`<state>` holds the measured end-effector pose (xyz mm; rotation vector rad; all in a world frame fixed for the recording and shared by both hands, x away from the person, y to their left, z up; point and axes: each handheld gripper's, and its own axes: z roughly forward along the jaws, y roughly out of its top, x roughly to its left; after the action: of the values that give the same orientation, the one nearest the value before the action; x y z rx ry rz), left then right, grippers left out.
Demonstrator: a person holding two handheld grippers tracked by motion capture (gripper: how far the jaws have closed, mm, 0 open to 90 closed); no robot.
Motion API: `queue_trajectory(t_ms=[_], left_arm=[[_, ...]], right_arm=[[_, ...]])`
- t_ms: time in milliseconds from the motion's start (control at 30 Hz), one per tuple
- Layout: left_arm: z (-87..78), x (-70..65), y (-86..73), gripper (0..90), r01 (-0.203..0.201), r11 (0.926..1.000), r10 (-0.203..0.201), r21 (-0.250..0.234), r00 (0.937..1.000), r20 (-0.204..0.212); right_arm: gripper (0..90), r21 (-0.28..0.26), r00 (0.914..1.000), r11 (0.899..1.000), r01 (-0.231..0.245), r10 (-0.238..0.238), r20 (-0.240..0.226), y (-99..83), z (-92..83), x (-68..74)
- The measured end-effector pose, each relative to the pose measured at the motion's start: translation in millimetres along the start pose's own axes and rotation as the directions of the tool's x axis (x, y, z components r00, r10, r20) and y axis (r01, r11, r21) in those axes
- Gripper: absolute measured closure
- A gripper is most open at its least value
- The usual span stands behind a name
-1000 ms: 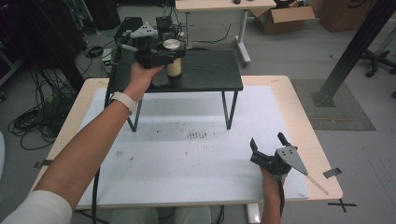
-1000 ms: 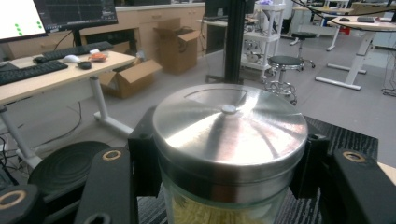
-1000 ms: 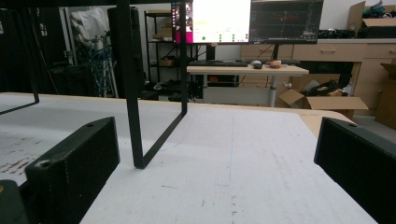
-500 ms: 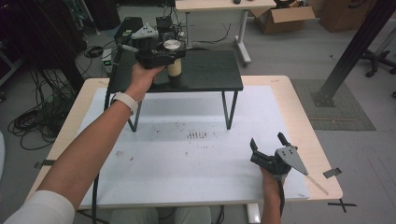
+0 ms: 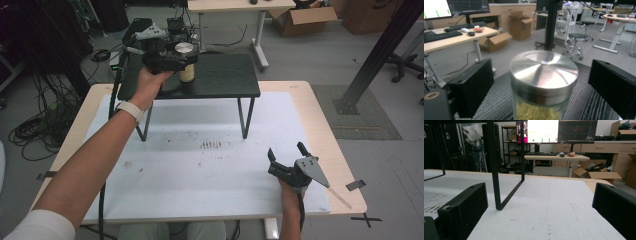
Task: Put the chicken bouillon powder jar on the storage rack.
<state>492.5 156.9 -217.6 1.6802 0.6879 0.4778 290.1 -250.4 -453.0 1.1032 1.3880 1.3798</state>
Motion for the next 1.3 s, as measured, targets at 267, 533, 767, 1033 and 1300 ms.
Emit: queue_trajectory(t_ms=[267, 533, 767, 1033, 1300], left_arm=[[-13.4, -1.8, 6.6, 2.0, 0.014, 0.9995, -0.014, -0.028, 0.9999, 0.008], [-31.7, -5.9, 5.9, 1.5, 0.017, 0.9986, -0.016, -0.051, 0.9996, 0.023], [-52.2, -7.3, 3.8, 0.9, 0.006, 0.9976, -0.004, -0.069, 0.9998, 0.02], [-70.1, -9.7, 0.2, 0.3, -0.013, 0.9974, 0.014, -0.071, 0.9998, 0.016], [-85.4, -16.6, -4.5, 0.4, -0.034, 0.9973, 0.035, -0.065, 0.9992, 0.018]], right_arm=[[0.0, 0.007, 1.0, 1.0, -0.002, 0.002, -0.001, 0.2, 0.5, 0.1], [0.0, 0.011, 1.0, 1.0, 0.001, -0.001, -0.002, 0.3, 0.9, 0.1], [0.0, 0.013, 1.0, 1.0, 0.001, -0.001, -0.001, 0.4, 1.2, 0.2], [0.0, 0.015, 1.0, 1.0, 0.001, -0.001, 0.0, 0.4, 1.4, 0.3], [0.0, 0.015, 1.0, 1.0, 0.0, 0.0, 0.0, 0.4, 1.4, 0.3]])
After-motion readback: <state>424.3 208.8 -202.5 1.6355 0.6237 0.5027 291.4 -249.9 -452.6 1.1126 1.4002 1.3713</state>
